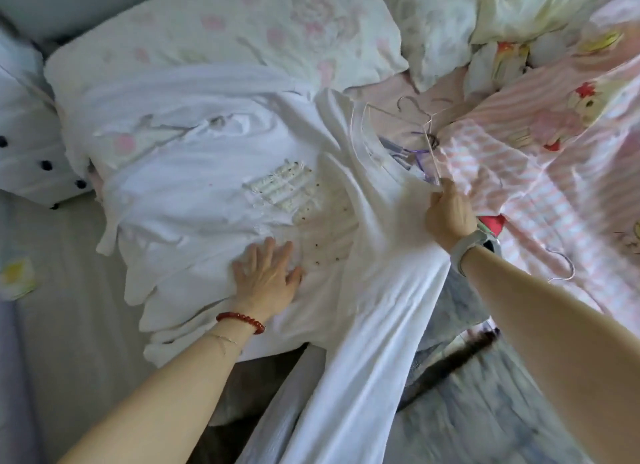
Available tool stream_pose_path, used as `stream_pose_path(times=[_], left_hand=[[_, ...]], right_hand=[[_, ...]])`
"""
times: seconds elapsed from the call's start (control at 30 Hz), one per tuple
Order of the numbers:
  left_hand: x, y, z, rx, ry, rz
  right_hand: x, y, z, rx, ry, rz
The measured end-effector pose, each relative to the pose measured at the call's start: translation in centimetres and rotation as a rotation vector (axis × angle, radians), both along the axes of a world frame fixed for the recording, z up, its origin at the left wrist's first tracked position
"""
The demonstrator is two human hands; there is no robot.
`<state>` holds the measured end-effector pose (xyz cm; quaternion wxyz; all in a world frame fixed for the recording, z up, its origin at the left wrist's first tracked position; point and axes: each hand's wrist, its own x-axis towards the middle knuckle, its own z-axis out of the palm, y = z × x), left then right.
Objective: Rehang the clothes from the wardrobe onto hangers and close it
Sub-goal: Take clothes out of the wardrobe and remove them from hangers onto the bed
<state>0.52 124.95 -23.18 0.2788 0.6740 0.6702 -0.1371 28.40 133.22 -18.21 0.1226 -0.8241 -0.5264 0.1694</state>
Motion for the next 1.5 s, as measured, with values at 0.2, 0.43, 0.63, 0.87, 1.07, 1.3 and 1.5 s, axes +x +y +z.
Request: stream_pose_path(times=[0.2,0.43,0.63,0.87,1.07,1.3,1.5], left_hand=[[-0.3,0.3,-0.3,0.015,-0.051,0.026],[-1.7,-1.6,7.1,0.299,-0.057,0.097],[-3.6,-9.8,14.7,0.604,-0.019,0.115],[-5.5,-28.2,19.2,0.545,-0.074,0.268],[-9.7,-44.7,20.4,0.460,0.038,0.441],[-17.6,-61.9,22.4,0.526,0.275,0.634],[-26.5,-76.0,26.5,0.567,0.501,0.913]], right_hand=[[-0.6,-0.5,-0.6,-0.158,-0.031,0.024],[-4.5,-5.2,5.3,0.029,-0.017,0.219],[-10.1,-15.3,11.0,0.104,0.043,0.394],[-16.1,-30.3,15.3,0.086,0.112,0.595],[-22.5,-43.1,15.6,-0.048,0.076,0.953],[-33.1,-55.5,17.4,0.042,0.103,1.458],[-45.4,-66.4,19.4,0.049,0.123,1.744]])
